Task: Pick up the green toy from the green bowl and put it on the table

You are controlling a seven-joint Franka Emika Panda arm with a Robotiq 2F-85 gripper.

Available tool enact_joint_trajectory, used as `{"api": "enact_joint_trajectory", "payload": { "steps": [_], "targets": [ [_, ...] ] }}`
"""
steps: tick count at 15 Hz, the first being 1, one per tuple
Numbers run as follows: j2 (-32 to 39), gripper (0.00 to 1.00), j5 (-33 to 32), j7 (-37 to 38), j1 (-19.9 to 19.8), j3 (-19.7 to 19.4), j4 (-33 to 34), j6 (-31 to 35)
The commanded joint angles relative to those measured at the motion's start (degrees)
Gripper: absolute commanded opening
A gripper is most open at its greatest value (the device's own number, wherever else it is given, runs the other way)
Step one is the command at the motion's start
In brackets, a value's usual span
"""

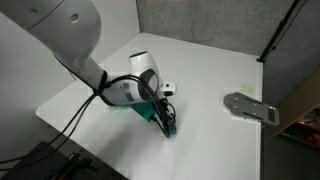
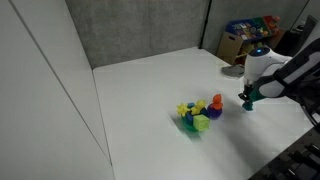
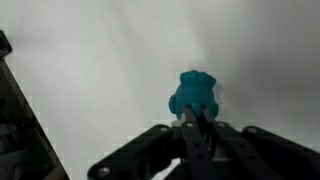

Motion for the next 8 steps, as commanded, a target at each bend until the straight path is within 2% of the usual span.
{"api": "enact_joint_trajectory", "payload": {
  "steps": [1,2,8],
  "targets": [
    [2.74,0.17,2.36,-0.20,0.66,-0.84,1.80,0.29],
    [3.00,0.36,3.06,-0.60,0.54,-0.65,1.89,0.19],
    [-0.66,0.82,5.50,-3.91,0.43,0.67,0.15,0.08]
  ]
}}
